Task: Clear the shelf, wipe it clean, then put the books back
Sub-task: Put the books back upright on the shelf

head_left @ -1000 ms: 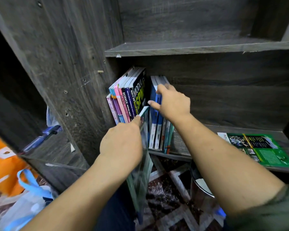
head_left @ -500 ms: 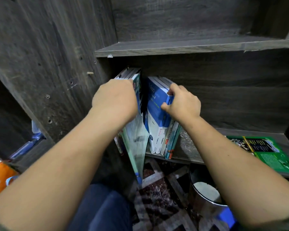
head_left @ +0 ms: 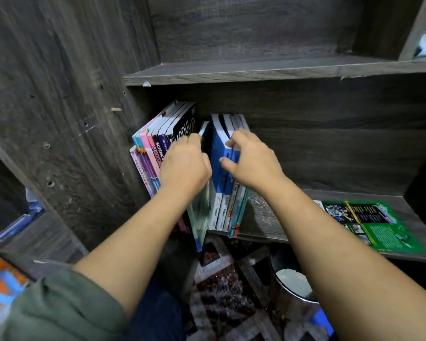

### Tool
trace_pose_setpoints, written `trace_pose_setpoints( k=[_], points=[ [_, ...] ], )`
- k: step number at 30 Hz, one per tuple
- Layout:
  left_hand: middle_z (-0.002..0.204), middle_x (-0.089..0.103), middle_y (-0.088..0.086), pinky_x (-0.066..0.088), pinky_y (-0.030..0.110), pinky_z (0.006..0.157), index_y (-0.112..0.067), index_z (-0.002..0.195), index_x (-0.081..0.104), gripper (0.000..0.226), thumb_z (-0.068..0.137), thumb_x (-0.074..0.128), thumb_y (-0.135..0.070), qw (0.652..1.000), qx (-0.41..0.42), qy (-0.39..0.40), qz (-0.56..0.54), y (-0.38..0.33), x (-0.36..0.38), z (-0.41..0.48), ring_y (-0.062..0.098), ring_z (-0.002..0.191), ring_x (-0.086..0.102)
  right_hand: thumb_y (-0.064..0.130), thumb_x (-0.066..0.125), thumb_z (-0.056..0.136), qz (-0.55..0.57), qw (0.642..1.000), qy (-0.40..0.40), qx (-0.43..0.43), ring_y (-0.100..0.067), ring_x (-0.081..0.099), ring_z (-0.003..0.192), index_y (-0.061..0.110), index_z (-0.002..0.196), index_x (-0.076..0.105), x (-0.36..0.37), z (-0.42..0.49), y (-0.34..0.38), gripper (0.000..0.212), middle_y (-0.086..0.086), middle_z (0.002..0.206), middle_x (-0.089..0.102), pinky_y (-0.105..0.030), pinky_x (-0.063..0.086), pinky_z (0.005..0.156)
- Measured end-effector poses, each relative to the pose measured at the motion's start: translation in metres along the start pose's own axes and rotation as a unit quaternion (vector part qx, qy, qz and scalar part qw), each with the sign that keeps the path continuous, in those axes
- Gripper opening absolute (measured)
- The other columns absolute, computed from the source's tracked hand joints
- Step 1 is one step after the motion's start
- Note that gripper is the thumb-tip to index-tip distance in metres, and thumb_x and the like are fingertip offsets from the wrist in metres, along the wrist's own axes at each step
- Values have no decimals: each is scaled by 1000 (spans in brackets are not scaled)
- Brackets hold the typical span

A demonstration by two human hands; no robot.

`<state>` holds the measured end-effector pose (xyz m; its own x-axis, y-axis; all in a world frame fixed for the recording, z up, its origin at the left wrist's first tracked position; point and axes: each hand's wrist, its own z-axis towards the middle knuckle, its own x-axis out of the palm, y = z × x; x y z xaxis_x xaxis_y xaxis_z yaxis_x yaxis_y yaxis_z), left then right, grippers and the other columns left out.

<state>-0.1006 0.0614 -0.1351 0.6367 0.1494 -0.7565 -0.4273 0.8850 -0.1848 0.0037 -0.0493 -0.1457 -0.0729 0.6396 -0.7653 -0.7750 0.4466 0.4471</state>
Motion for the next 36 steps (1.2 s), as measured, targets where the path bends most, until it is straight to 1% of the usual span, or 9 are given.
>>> trace_pose_setpoints(
  k=[3,6,10,13,16,22,29,33,36],
  points=[
    [113,59,16,29,21,98,2,120,58,41,82,47,-11,977,94,-143,-124,14,13,-17,29,106,50,22,66,83,176,983,45,-38,18,25,127,35,139,39,0,-16,-10,64,-3,162,7,-23,37,99],
    [125,54,16,28,35,106,2,128,52,49,89,42,-26,972,111,-192,-84,35,36,-36,30,123,45,16,70,81,355,928,109,7,-10,35,139,60,143,-2,22,-36,-22,105,-1,162,13,-37,41,109],
    [127,53,9,11,28,110,-5,130,46,53,88,35,-35,973,77,-213,-34,51,58,-32,28,135,34,24,69,88,231,951,200,39,-18,54,124,52,148,-4,46,-43,-35,99,1,149,43,-38,45,104],
    [128,50,2,5,28,107,-12,130,47,52,87,32,-39,974,56,-217,1,54,71,-19,21,138,22,22,67,90,211,947,230,71,-10,59,112,49,151,7,54,-42,-45,90,3,143,50,-26,45,96],
    [138,41,-4,9,37,106,-16,134,42,56,86,31,-44,968,58,-236,68,61,87,-15,17,140,14,20,67,89,134,950,269,79,-16,61,105,51,149,13,63,-43,-54,86,-3,139,53,-31,50,94],
    [143,38,-2,13,41,105,-14,139,38,67,93,12,-55,967,62,-247,24,60,92,-16,13,146,7,22,70,86,60,932,340,111,-20,52,125,49,150,5,82,-45,-59,95,0,146,46,-33,43,105],
    [95,64,-2,27,39,76,-21,94,70,34,86,53,-49,967,87,-240,28,17,50,-17,25,93,55,3,53,92,-5,911,389,141,-23,51,123,48,151,8,85,-49,-61,87,-4,149,41,-29,43,97],
    [76,60,2,34,37,70,-17,73,67,27,76,75,-42,987,-13,-152,49,1,33,-12,26,74,58,-5,47,87,-8,911,377,168,-23,50,126,45,150,23,79,-46,-70,84,-1,148,45,-33,45,102],
    [64,55,3,39,32,64,-11,64,65,19,66,83,-12,990,-36,-132,-15,-6,31,-9,24,58,56,2,46,92,-15,912,372,171,-24,49,128,42,150,25,73,-45,-75,73,-1,148,45,-29,42,98]
  ],
)
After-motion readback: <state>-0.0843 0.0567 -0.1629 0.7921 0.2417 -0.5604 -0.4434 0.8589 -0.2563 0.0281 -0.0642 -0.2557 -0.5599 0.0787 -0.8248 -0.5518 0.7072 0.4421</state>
